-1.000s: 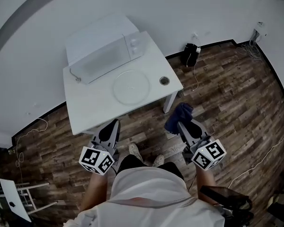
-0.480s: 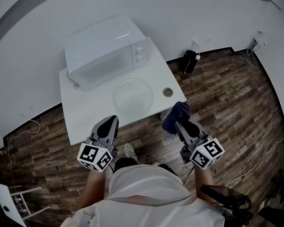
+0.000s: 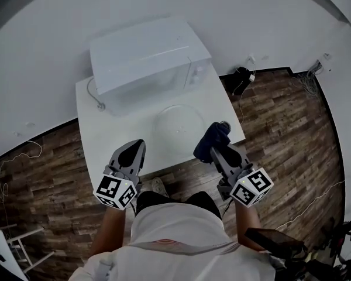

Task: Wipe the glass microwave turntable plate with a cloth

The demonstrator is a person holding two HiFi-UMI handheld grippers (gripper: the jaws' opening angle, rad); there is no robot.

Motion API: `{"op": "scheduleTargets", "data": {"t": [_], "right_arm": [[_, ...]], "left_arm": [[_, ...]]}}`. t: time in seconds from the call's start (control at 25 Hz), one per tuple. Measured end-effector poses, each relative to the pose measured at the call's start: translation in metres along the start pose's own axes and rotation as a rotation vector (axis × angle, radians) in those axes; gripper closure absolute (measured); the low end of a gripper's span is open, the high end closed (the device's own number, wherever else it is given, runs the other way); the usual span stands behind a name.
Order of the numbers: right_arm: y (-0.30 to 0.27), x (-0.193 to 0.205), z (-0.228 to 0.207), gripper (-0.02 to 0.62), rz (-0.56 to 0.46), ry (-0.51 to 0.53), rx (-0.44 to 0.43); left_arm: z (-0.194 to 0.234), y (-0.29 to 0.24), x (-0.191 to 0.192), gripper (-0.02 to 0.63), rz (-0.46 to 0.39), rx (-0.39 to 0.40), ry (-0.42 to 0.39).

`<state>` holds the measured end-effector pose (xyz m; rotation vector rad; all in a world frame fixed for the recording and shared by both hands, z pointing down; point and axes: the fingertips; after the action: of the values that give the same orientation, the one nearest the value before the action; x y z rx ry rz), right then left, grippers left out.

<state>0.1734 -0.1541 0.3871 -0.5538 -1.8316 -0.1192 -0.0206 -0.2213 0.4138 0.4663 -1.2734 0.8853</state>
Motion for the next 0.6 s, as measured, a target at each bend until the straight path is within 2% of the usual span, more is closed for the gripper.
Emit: {"op": "scheduleTargets", "data": {"t": [0.32, 0.6], "right_arm": [[-0.069, 0.031, -0.001, 0.532, 0.128, -0.066, -0.082], [-0.142, 0.08, -0.005, 0.532, 0.318, -0.123, -0.246]], "left_arm": [[0.037, -0.003, 0.021, 0.595, 0.037, -0.045, 0.062], [0.05, 0.001, 0.036, 0.595, 0.041, -0.165, 0.124]]}}
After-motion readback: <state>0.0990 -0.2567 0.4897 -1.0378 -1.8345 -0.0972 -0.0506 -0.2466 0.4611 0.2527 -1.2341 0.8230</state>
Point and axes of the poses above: the fingertips, and each gripper's own axes: y backward along the fingers, z to its left, x out of its underside, and after that the axes turned 1 degree about z, right-handed
